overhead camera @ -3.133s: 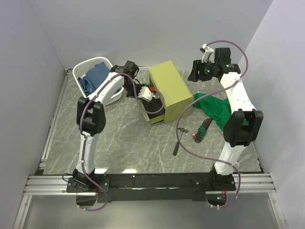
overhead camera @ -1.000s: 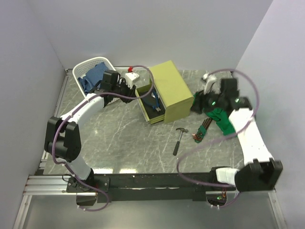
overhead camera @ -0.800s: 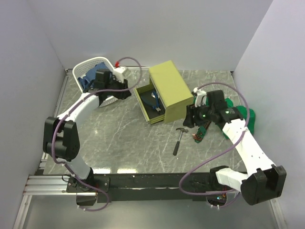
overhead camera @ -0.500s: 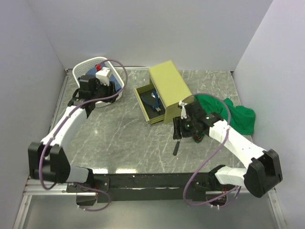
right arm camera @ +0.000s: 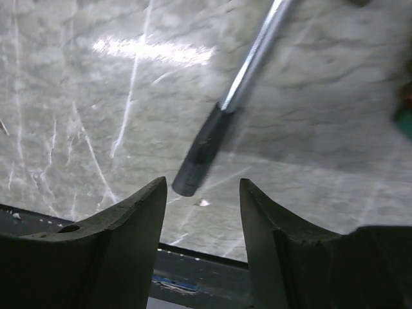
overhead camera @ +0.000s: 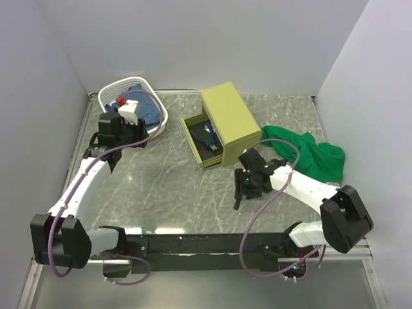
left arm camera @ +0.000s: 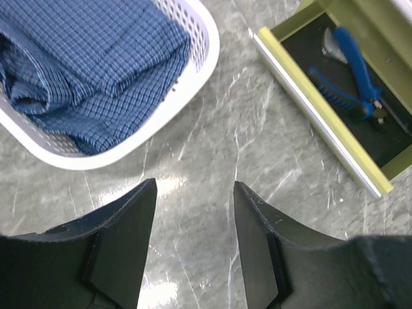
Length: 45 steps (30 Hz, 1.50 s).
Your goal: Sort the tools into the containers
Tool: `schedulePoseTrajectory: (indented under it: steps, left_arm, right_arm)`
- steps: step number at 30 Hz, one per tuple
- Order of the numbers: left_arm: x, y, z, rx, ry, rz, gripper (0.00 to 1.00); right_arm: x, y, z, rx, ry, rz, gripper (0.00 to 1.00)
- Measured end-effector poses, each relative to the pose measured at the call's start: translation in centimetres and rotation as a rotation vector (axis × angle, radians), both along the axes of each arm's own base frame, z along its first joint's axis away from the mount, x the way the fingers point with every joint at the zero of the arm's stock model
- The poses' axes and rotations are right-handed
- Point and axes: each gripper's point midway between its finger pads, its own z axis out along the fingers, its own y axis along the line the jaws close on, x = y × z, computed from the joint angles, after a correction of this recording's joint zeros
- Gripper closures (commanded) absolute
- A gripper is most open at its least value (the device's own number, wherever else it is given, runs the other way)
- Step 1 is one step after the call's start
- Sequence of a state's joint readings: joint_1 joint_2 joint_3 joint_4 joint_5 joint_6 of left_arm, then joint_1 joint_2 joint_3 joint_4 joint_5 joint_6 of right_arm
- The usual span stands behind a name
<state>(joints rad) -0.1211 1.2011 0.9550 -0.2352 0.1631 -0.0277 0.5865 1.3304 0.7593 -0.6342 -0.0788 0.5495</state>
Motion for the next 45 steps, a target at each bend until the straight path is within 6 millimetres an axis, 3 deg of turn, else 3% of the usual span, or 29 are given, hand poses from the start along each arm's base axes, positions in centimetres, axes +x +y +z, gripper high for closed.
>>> schedulePoseTrajectory:
  steps: [9,12,15,16,21,25,30,34,40,45]
  left_arm:
    - [-0.6,0.4,-0.8,-0.001,0.025,0.011,0.43]
    - [-0.7,0.5,-0.5,-0.009,0.020,0.019,0.43]
    - [-0.9,0.6,-0.2,-0.012,0.009,0.022,0.43]
    - [-1.0,0.7,-0.1,-0.013,0.005,0.022,0.43]
    - [-1.5,0.5,0.9,-0.024,-0.020,0.013,0.42]
    - [-1.8,0.2,1.7,-0.034,-0.043,-0.002,0.42]
    - [-1.9,-0.2,2.1,-0.049,-0.053,-0.021,0.42]
    - [-1.7,-0.6,2.7,-0.080,-0.070,-0.024,0.42]
    - [-1.7,0.1,3.8,-0.125,-0.090,0.006,0.42]
    - [-1.8,1.2,5.1,-0.157,-0.117,0.038,0.41]
  right_arm:
    - [0.8,1.8,-2.0,0.028,0.014,-0.066,0.44]
    - [1.3,2.0,-2.7,0.015,0.021,-0.095,0.63]
    - [1.6,1.9,-2.9,0.004,0.017,-0.123,0.87]
    - [1.6,1.8,-3.0,0.004,0.020,-0.139,1.00]
    - [0.8,1.4,-2.8,0.013,-0.001,-0.096,1.00]
    - [-2.6,0.3,-2.3,-0.014,0.040,0.049,1.00]
    - [-6.9,3.1,0.5,0.060,0.061,0.383,1.00]
    - [-7.5,7.3,5.0,0.171,-0.018,0.608,1.00]
    - [-3.4,12.8,12.6,0.278,-0.264,0.720,1.00]
    - [2.1,14.9,14.1,0.245,-0.359,0.648,1.00]
